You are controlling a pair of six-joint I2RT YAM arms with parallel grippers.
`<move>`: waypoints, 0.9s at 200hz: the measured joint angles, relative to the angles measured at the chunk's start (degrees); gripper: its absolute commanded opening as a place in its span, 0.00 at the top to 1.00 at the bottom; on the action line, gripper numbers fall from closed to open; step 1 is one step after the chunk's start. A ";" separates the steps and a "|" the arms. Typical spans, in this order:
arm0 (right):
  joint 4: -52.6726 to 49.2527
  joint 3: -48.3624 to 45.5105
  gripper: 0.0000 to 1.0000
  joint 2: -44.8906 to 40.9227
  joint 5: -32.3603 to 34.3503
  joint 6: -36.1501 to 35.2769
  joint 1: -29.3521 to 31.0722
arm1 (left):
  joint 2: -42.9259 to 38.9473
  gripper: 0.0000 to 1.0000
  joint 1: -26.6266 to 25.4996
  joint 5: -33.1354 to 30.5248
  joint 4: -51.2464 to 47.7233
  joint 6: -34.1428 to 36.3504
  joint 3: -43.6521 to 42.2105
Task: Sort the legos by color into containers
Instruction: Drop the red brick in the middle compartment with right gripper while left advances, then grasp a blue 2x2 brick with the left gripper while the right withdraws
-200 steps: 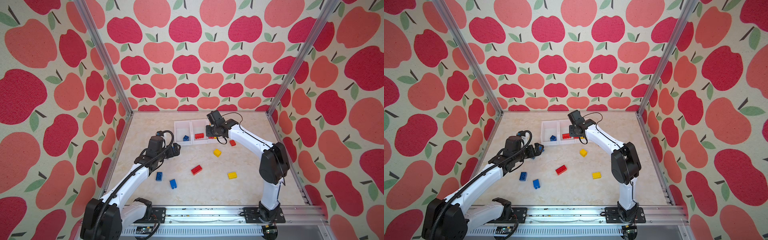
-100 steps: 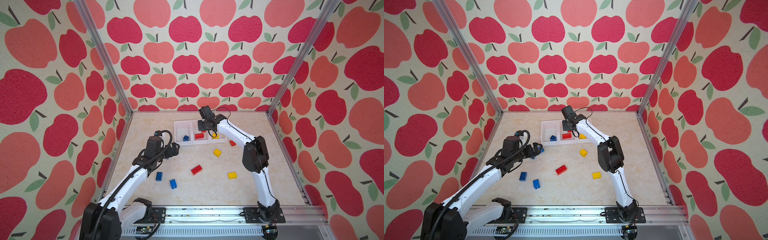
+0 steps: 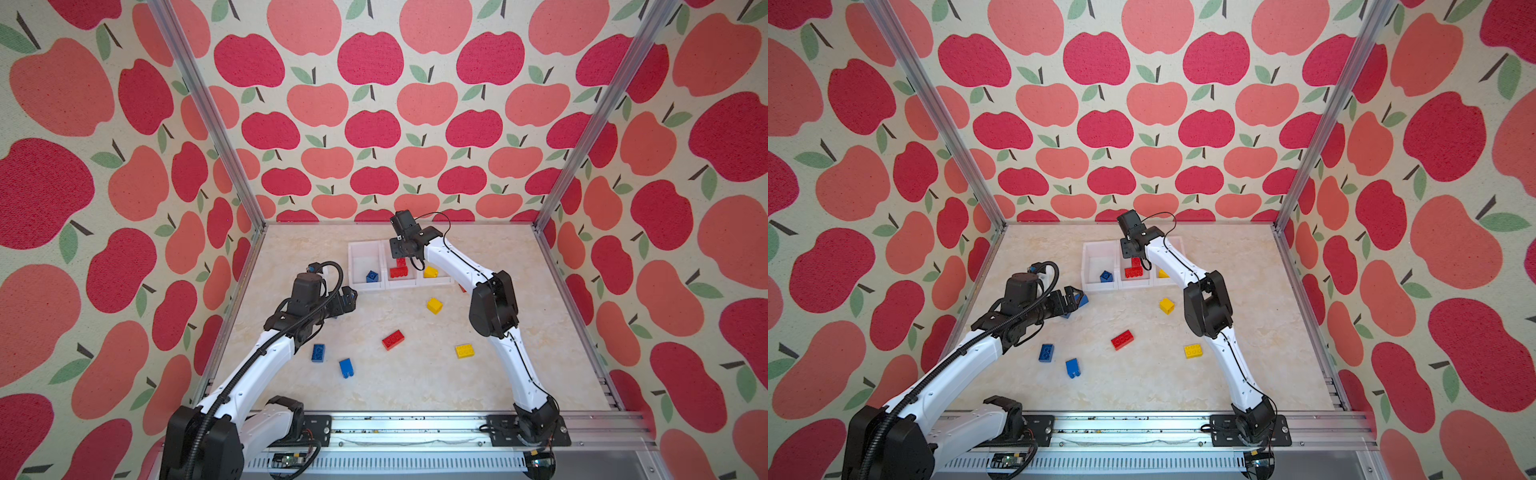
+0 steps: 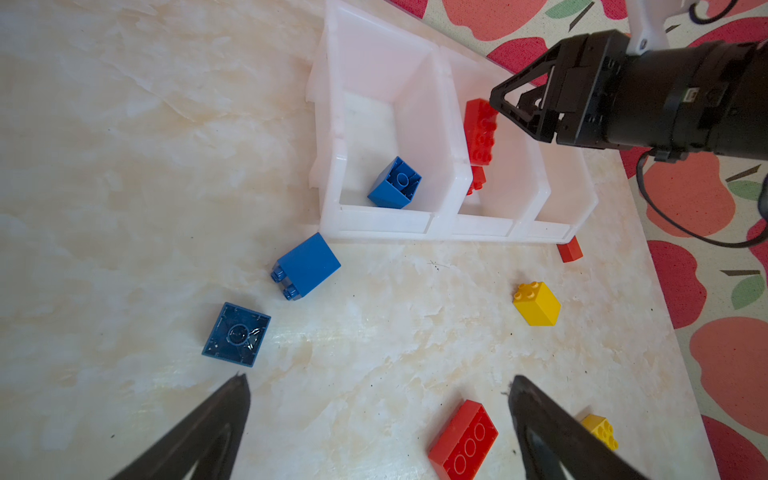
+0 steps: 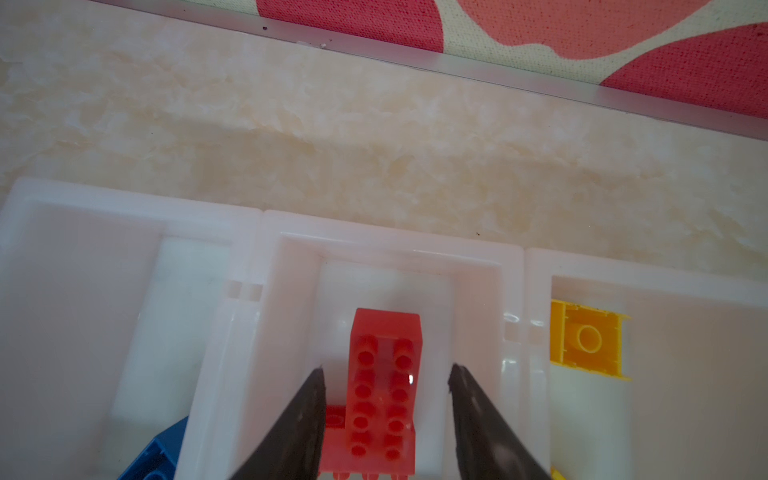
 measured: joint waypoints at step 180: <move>4.50 -31.61 0.17 -25.70 -4.15 2.38 1.46 | 10.21 0.09 2.67 -8.09 -16.33 2.95 7.50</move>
